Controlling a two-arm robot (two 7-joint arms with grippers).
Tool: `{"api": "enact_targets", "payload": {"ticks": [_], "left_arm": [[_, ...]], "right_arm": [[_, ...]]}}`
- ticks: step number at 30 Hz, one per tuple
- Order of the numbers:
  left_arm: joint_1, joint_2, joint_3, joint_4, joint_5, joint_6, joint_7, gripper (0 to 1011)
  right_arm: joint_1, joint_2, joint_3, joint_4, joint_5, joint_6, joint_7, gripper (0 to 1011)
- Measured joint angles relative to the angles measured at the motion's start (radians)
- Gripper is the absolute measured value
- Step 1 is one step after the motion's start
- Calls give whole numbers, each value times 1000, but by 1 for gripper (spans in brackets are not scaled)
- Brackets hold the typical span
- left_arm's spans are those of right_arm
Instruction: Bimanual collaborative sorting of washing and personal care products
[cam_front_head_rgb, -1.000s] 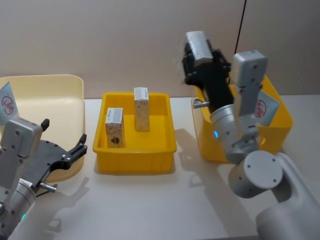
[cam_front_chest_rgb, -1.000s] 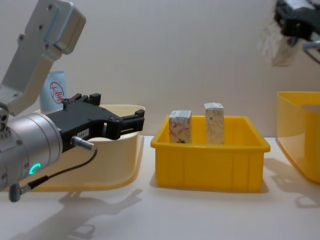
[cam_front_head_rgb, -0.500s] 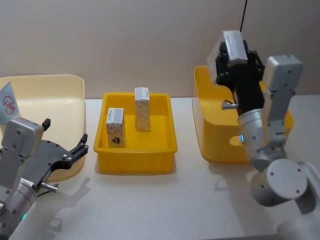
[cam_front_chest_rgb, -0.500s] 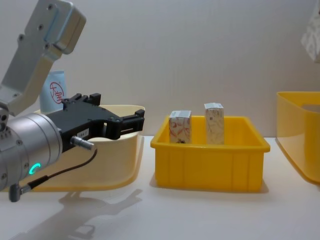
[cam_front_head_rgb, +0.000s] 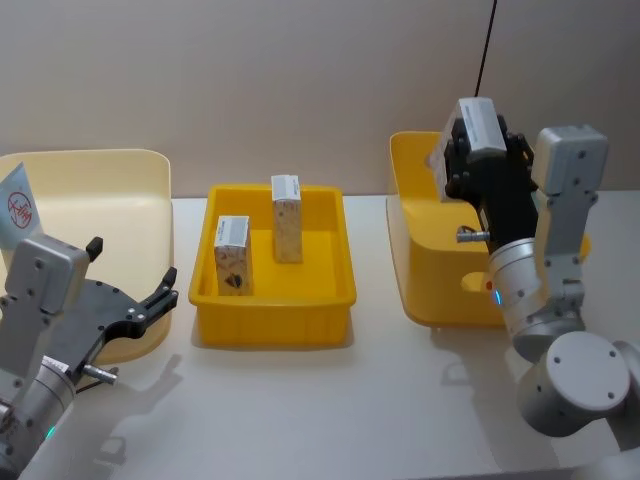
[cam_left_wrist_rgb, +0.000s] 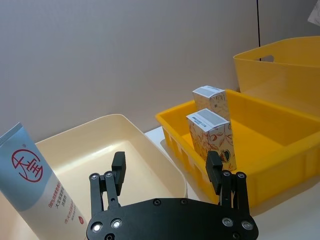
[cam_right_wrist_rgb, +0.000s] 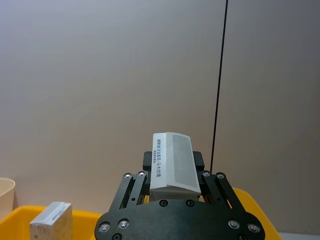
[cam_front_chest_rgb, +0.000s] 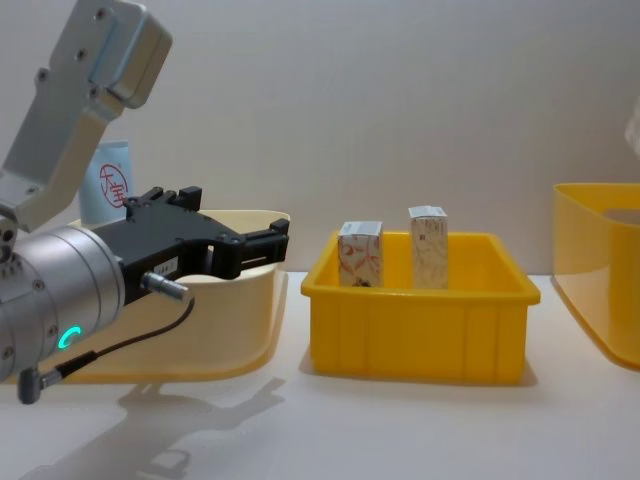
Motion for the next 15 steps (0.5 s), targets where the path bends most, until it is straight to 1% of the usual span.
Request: {"api": "enact_targets", "payload": {"ticks": [6, 9, 10, 11, 15], "left_arm": [[0, 0, 0, 0, 0, 0, 0, 1000], [0, 0, 0, 0, 0, 0, 0, 1000], [0, 0, 0, 0, 0, 0, 0, 1000], [0, 0, 0, 0, 0, 0, 0, 1000], [0, 0, 0, 0, 0, 0, 0, 1000]], "right_arm": [[-1, -3, 1, -5, -2, 62, 7, 431], [1, -5, -1, -5, -4, 110, 14, 431], [1, -5, -1, -5, -4, 110, 14, 431], [3, -6, -2, -5, -6, 133, 16, 431], [8, -9, -5, -5, -12, 184, 20, 431]]}}
